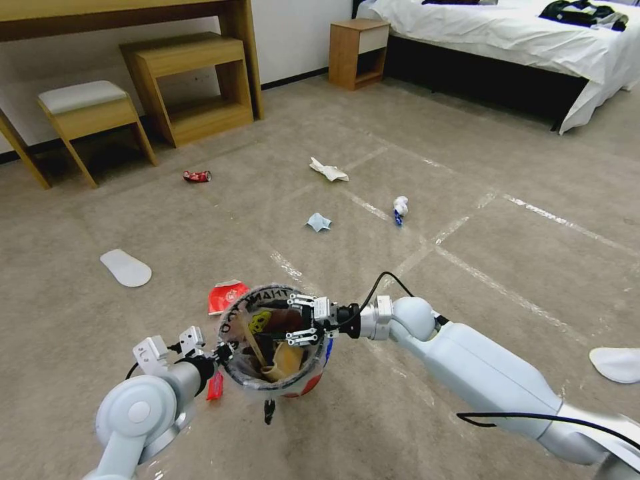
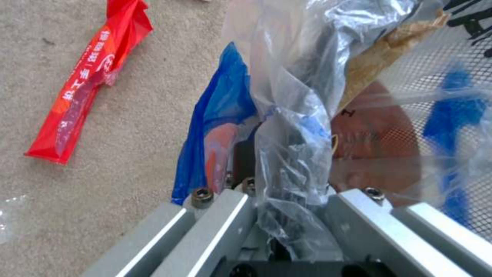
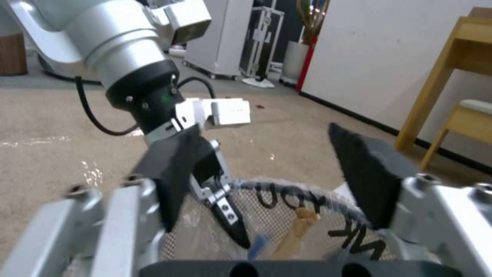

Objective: Pick up the trash bin and place the garbage on the floor into it.

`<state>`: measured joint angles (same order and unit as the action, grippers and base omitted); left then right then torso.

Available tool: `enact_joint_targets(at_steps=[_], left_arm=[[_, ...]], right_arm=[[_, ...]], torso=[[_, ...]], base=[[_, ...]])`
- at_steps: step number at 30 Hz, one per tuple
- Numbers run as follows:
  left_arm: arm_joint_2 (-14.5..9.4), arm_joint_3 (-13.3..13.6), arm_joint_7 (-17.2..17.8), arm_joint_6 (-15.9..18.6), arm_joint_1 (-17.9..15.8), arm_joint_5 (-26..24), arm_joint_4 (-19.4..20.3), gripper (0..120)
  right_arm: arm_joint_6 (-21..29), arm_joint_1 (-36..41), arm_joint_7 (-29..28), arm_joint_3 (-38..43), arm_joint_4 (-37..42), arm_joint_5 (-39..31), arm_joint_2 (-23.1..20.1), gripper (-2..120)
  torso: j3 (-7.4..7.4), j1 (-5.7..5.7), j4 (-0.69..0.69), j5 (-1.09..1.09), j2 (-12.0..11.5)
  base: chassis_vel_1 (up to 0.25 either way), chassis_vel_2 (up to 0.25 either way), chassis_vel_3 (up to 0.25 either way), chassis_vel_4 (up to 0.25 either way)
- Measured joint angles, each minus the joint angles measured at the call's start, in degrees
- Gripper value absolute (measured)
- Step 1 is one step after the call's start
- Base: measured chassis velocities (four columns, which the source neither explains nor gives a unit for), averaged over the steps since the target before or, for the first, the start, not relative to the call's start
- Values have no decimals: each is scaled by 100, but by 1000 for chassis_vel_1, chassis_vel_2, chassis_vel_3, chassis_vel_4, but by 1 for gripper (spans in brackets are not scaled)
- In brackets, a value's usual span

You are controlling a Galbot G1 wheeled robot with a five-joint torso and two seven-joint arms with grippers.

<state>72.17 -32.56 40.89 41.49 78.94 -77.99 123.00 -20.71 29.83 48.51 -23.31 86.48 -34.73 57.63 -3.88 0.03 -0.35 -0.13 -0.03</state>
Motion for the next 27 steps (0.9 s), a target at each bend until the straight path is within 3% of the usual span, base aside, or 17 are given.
enact_joint_targets(at_steps=[8, 19, 27], left_arm=[[-10, -35, 5, 2, 11, 0, 0, 0], [-66, -89, 13, 7, 33, -44, 67, 0], [-223, -173, 52, 9, 21, -158, 102, 0]], right_arm=[[55, -67, -24, 229, 309, -197, -83, 98], [125, -182, -616, 1212, 566, -584, -222, 100], [235, 284, -1355, 2726, 542, -802, -276, 100]], torso=[[0, 0, 0, 0, 0], [0, 0, 0, 1, 0], [0, 0, 0, 1, 0]], base=[[0, 0, 0, 0], [0, 0, 0, 0], [0, 0, 0, 0]])
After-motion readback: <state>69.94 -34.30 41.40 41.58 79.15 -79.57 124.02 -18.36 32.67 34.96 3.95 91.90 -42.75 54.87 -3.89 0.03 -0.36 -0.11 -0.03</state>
